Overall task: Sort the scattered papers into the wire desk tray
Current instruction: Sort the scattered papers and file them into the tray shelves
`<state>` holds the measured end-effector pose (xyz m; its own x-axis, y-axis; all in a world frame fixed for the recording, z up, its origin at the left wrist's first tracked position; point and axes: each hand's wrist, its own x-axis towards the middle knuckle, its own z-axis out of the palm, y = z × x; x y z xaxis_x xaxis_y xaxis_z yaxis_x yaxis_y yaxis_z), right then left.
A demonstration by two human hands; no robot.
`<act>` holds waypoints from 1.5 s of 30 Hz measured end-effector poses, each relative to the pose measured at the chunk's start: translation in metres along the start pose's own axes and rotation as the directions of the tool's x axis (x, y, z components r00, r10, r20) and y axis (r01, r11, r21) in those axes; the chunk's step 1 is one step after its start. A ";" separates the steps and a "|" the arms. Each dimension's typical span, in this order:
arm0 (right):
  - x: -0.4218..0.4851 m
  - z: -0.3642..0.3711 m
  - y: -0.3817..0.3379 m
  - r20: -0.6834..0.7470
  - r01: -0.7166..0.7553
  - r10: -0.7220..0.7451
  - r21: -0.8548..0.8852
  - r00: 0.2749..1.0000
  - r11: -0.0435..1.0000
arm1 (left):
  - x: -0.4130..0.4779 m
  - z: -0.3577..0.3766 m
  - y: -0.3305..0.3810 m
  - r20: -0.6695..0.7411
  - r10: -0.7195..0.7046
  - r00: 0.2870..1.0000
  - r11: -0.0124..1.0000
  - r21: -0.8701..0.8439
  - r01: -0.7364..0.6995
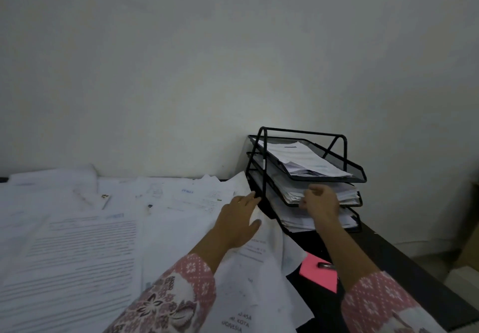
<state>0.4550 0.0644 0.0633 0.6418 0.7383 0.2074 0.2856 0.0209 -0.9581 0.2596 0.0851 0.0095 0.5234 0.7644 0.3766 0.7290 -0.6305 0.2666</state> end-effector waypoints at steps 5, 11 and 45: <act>-0.057 0.036 -0.004 0.285 0.074 -0.074 0.009 0.956 0.997 | -0.055 -0.022 -0.059 -0.066 -0.177 0.982 0.984 -0.019 0.177; -0.117 0.094 -0.003 0.628 0.233 -0.062 -0.194 0.776 0.953 | -0.141 -0.064 -0.128 -0.178 -0.377 0.909 0.924 -0.004 0.382; -0.152 0.139 -0.007 0.536 0.329 0.209 -0.734 0.818 0.594 | -0.241 -0.089 -0.196 -0.365 -0.646 0.670 0.721 -0.002 0.693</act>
<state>0.2563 0.0453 0.0110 0.2032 0.9696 -0.1365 0.9031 -0.2395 -0.3564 -0.0482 0.0125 -0.0547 -0.2811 0.8703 0.4044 0.8875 0.0754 0.4546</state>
